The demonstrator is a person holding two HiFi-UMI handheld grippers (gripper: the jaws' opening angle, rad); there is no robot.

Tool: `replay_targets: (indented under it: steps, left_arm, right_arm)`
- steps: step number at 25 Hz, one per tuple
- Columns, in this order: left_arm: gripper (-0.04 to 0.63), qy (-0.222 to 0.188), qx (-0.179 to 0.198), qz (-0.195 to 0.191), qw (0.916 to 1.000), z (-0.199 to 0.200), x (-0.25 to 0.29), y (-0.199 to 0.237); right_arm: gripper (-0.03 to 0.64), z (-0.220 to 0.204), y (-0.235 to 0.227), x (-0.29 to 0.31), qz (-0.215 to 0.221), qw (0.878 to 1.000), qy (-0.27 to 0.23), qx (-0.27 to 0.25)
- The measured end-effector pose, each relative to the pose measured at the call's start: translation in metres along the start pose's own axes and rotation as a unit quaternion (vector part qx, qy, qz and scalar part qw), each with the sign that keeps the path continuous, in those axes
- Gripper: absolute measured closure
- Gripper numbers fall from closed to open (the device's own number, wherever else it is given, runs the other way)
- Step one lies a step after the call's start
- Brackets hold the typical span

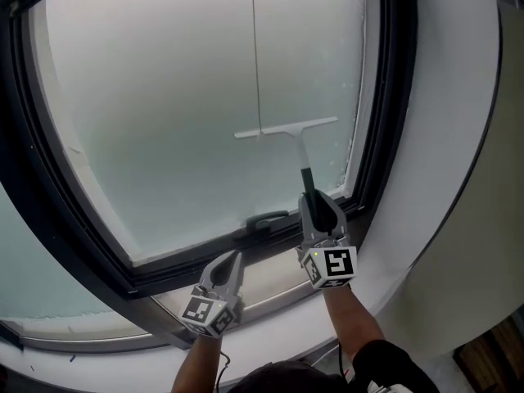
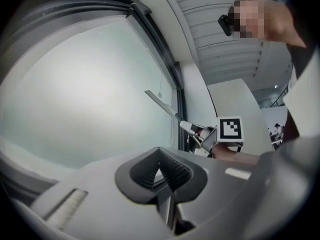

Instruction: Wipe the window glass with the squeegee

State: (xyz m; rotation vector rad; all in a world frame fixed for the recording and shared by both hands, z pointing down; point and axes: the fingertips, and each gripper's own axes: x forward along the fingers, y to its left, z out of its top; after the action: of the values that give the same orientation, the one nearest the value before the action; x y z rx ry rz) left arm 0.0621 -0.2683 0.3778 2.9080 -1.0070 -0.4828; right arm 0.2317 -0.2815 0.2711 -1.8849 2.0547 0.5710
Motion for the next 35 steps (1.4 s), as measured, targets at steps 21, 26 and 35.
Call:
replay_targets:
  steps: [21,26,35]
  left_arm:
    - [0.597,-0.087,0.117,0.014,0.9893,0.090,0.128,-0.057]
    - [0.597,-0.091,0.116,0.037,0.9884,0.080,0.135,-0.051]
    - [0.597,-0.086,0.111,0.062,0.9882,0.072,0.137,-0.042]
  right_arm:
    - [0.520,0.151,-0.070,0.159,0.052,0.986,-0.159,0.009]
    - [0.520,0.144,-0.070,0.155,0.048,0.987,-0.155,-0.018]
    - [0.522,0.127,-0.066,0.141,0.045,0.988,-0.147,-0.016]
